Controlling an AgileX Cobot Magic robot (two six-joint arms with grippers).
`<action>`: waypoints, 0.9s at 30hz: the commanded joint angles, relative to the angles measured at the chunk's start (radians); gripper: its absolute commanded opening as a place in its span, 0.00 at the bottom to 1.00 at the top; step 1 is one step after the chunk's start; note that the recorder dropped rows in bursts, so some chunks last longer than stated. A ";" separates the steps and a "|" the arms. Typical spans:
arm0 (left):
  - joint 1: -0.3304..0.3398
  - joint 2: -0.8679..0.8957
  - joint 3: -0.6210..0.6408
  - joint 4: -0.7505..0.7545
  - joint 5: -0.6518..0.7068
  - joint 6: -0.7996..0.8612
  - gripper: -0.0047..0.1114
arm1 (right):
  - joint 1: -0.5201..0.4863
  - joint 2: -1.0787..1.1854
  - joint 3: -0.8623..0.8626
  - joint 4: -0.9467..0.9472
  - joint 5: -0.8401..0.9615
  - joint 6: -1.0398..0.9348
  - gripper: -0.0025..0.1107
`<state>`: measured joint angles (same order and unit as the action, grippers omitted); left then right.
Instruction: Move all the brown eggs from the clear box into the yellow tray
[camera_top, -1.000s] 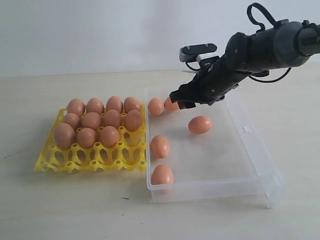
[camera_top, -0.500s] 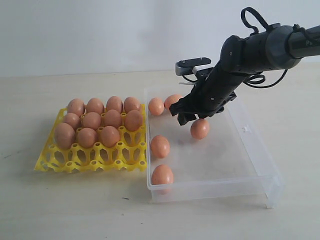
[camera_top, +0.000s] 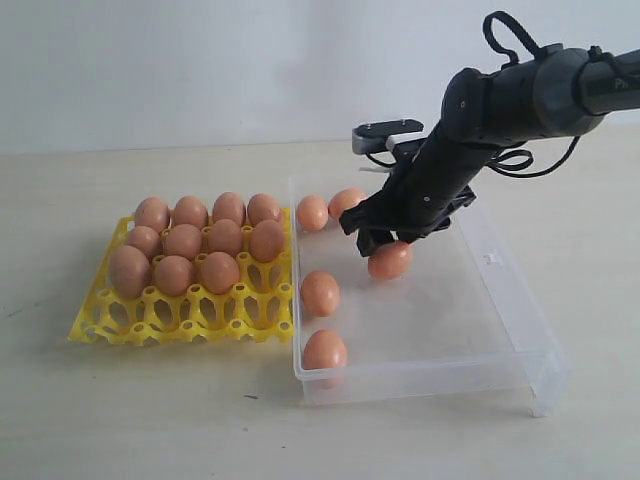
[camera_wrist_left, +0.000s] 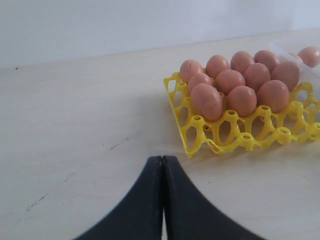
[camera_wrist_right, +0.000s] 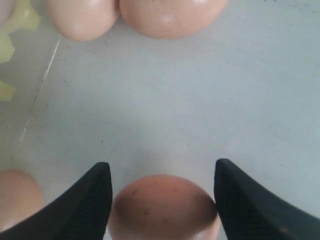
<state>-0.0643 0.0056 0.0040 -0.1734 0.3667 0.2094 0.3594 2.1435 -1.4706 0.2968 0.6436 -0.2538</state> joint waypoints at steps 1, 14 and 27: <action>-0.004 -0.006 -0.004 0.002 -0.008 0.000 0.04 | 0.001 -0.016 -0.011 -0.006 0.031 0.046 0.53; -0.004 -0.006 -0.004 0.002 -0.008 0.000 0.04 | -0.004 -0.055 -0.011 -0.006 0.074 0.000 0.53; -0.004 -0.006 -0.004 0.002 -0.008 0.000 0.04 | 0.034 -0.106 -0.002 0.004 0.013 -0.462 0.47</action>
<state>-0.0643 0.0056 0.0040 -0.1734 0.3667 0.2094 0.3781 2.0493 -1.4785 0.2930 0.7044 -0.6387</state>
